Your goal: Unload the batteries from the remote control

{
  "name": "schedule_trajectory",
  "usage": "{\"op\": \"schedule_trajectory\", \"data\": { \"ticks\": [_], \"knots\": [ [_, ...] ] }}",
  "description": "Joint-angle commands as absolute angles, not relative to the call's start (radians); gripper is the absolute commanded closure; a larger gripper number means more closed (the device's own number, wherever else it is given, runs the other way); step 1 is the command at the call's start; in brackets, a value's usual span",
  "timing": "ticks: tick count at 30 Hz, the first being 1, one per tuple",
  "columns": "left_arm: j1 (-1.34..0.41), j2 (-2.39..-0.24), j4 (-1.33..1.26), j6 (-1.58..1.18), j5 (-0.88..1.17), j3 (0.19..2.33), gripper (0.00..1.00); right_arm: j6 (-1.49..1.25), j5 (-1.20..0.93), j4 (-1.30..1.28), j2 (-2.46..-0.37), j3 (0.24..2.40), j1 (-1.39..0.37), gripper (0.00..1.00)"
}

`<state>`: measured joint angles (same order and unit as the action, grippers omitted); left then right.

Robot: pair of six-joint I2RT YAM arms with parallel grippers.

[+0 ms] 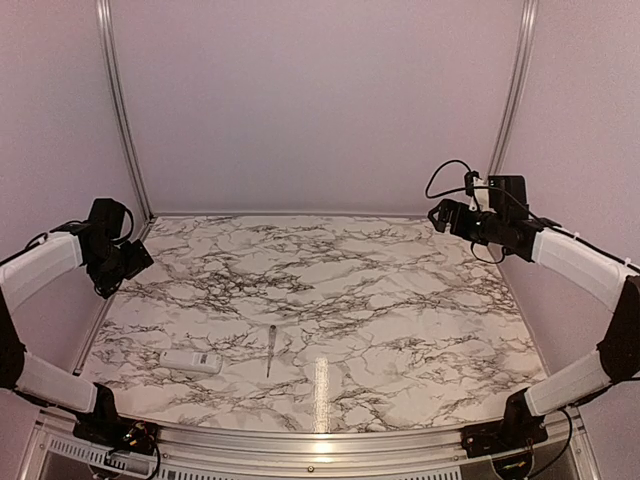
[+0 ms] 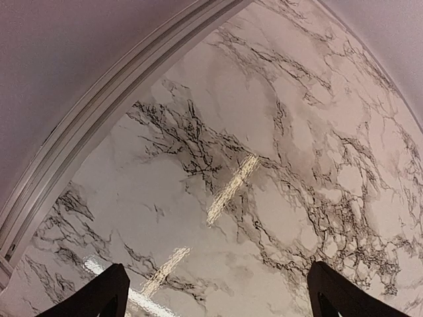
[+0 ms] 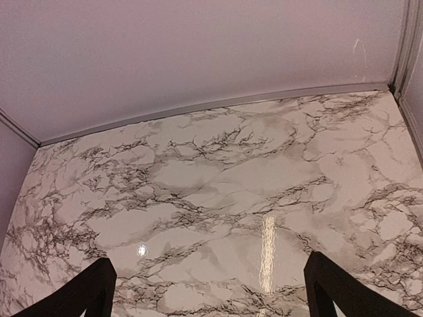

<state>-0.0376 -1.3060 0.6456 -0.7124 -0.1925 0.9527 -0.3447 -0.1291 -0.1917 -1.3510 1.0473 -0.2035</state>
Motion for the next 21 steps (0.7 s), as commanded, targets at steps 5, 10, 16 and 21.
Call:
{"op": "schedule_trajectory", "data": {
  "ticks": [5,10,16,21],
  "knots": [
    [-0.060,-1.254,0.693,-0.633,-0.123,0.915,0.01,-0.382,-0.112,-0.224,-1.337,1.033,-0.210,0.02],
    [-0.127,-1.259,0.689,-0.570,-0.099,0.921,0.05,-0.407,-0.079,-0.304,-1.357,1.054,-0.211,0.01],
    [-0.270,-1.272,0.679,-0.529,-0.109,0.922,0.07,-0.424,0.053,-0.420,-1.354,1.096,-0.228,0.02],
    [-0.333,-1.284,0.677,-0.482,-0.052,0.910,0.09,-0.418,0.037,-0.471,-1.336,1.094,-0.229,0.02]
  ]
}}
